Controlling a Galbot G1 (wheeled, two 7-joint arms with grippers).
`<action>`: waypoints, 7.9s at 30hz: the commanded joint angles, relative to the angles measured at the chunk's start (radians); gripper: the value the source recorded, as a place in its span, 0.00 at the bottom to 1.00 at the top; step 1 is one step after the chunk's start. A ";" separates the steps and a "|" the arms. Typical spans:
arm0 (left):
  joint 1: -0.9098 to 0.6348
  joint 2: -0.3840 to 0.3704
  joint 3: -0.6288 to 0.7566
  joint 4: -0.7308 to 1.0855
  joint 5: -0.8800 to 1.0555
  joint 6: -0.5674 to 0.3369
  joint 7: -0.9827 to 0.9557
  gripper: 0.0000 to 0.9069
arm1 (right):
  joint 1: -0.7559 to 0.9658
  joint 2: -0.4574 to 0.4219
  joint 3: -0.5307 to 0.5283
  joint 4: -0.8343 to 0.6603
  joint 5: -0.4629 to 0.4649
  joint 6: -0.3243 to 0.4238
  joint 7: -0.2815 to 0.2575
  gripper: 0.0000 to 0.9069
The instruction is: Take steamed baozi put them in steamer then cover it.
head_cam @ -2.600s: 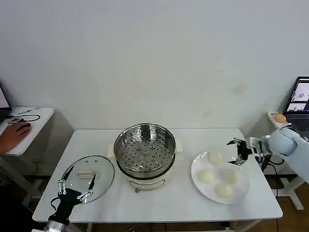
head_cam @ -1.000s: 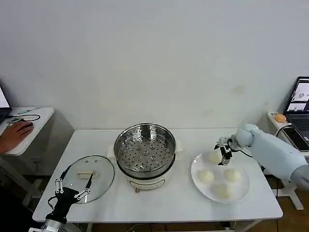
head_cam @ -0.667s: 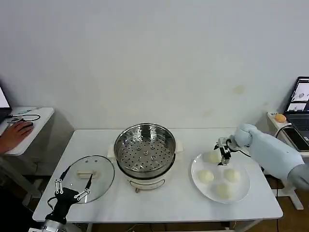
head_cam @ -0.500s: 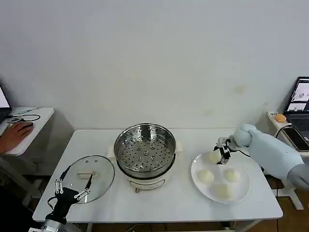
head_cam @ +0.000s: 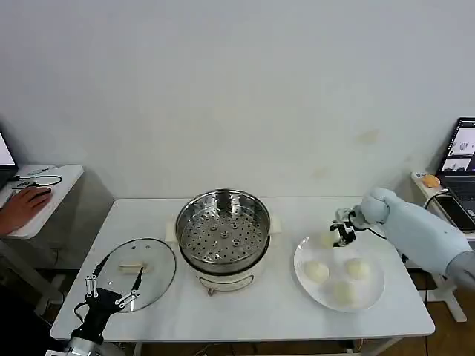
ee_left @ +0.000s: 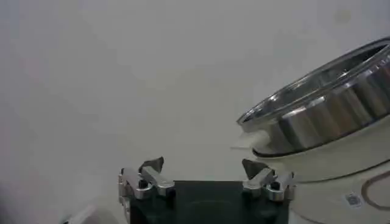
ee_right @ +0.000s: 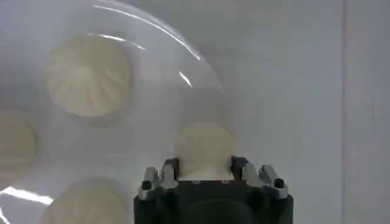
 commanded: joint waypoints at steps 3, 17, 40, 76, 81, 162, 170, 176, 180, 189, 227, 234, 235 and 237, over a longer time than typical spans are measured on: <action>0.007 0.000 0.000 -0.003 0.002 -0.001 0.000 1.00 | 0.241 -0.064 -0.153 0.226 0.076 0.021 -0.003 0.62; 0.016 -0.009 -0.021 -0.011 0.001 0.000 -0.002 1.00 | 0.570 0.050 -0.362 0.406 -0.023 0.217 0.006 0.62; 0.014 -0.016 -0.040 0.003 -0.013 -0.002 -0.001 1.00 | 0.513 0.344 -0.356 0.415 -0.232 0.395 0.052 0.62; 0.016 0.009 -0.056 0.029 -0.029 -0.012 0.002 1.00 | 0.297 0.466 -0.259 0.202 -0.484 0.483 0.085 0.63; 0.017 0.013 -0.058 0.029 -0.030 -0.015 0.002 1.00 | 0.293 0.476 -0.253 0.180 -0.486 0.487 0.088 0.66; -0.004 -0.007 -0.033 -0.005 -0.021 -0.027 0.009 1.00 | 0.108 -0.016 -0.294 0.157 0.349 -0.125 -0.181 1.00; 0.005 -0.009 -0.039 -0.004 -0.021 -0.030 0.008 1.00 | 0.093 -0.008 -0.292 0.150 0.323 -0.124 -0.178 1.00; 0.005 -0.009 -0.041 -0.003 -0.021 -0.030 0.008 1.00 | 0.077 0.005 -0.270 0.126 0.302 -0.114 -0.159 1.00; 0.004 -0.012 -0.040 -0.004 -0.019 -0.030 0.009 1.00 | 0.072 0.012 -0.266 0.118 0.306 -0.117 -0.158 1.00; 0.004 -0.013 -0.041 0.003 -0.019 -0.033 0.008 1.00 | 0.064 0.018 -0.268 0.117 0.295 -0.114 -0.160 1.00; 0.007 0.007 -0.050 -0.007 -0.017 -0.036 0.008 1.00 | 0.583 -0.032 -0.496 0.301 0.582 -0.123 -0.170 0.74; 0.004 0.013 -0.047 0.000 -0.016 -0.039 0.008 1.00 | 0.710 -0.005 -0.519 0.397 0.749 -0.178 -0.155 0.74; 0.002 0.013 -0.045 0.003 -0.016 -0.039 0.008 1.00 | 0.716 0.004 -0.520 0.414 0.773 -0.185 -0.147 0.74; -0.001 0.012 -0.042 0.006 -0.014 -0.039 0.009 1.00 | 0.720 0.033 -0.521 0.439 0.805 -0.211 -0.132 0.74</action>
